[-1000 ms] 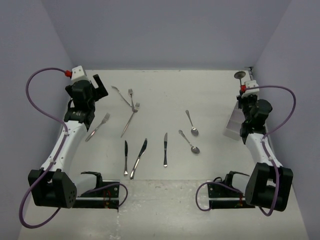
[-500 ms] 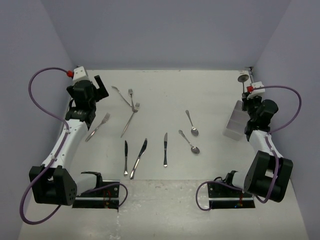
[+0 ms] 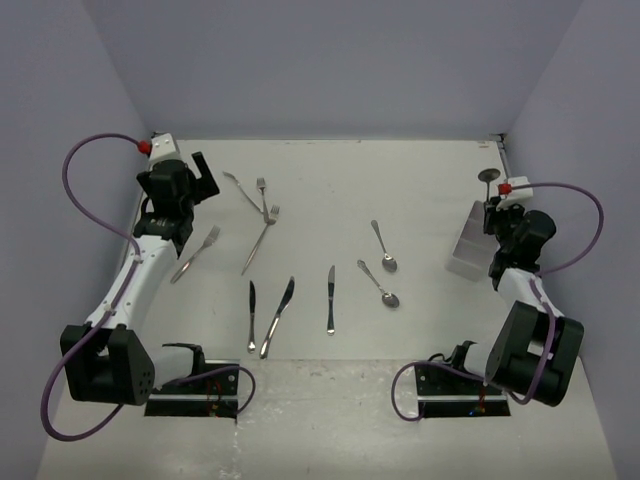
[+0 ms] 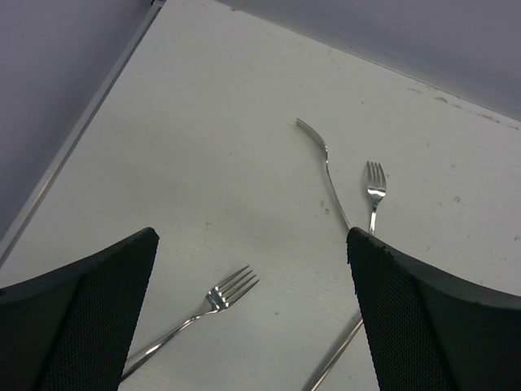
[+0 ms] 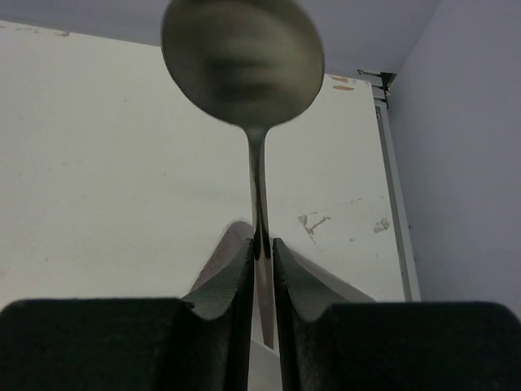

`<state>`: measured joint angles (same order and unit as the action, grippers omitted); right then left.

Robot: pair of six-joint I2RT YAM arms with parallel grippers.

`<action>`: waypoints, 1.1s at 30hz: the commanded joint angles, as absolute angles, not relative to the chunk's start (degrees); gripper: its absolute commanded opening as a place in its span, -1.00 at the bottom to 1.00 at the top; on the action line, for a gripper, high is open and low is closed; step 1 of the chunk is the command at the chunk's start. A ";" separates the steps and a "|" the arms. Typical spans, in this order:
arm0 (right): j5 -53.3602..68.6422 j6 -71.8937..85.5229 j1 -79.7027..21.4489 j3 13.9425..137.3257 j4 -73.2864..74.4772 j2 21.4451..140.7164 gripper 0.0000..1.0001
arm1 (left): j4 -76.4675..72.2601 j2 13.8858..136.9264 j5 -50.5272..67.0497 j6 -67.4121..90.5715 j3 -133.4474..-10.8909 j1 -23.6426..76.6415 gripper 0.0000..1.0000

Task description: Sort the eating utensils into containers

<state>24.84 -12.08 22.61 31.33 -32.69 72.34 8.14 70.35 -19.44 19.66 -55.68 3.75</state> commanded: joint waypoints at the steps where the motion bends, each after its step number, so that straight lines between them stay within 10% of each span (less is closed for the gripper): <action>1: 23.82 -10.02 23.12 30.76 -36.12 69.26 -0.67 | 5.45 70.66 -17.67 17.84 -55.99 3.43 1.00; 11: 19.86 -4.57 23.12 31.37 -30.70 58.55 0.32 | 5.98 71.72 -13.19 18.46 -56.07 3.34 1.00; 13: 21.70 -4.22 23.03 33.56 -25.87 55.74 0.98 | 5.98 71.63 -11.87 18.89 -55.90 3.43 1.00; 20: 27.60 3.53 17.34 42.00 -9.87 48.26 0.98 | 5.89 72.77 -8.18 19.77 -55.72 3.43 1.00; 33: -2.87 8.87 -21.25 55.28 12.30 65.20 0.98 | 13.16 81.47 -11.95 16.35 -59.76 16.87 1.00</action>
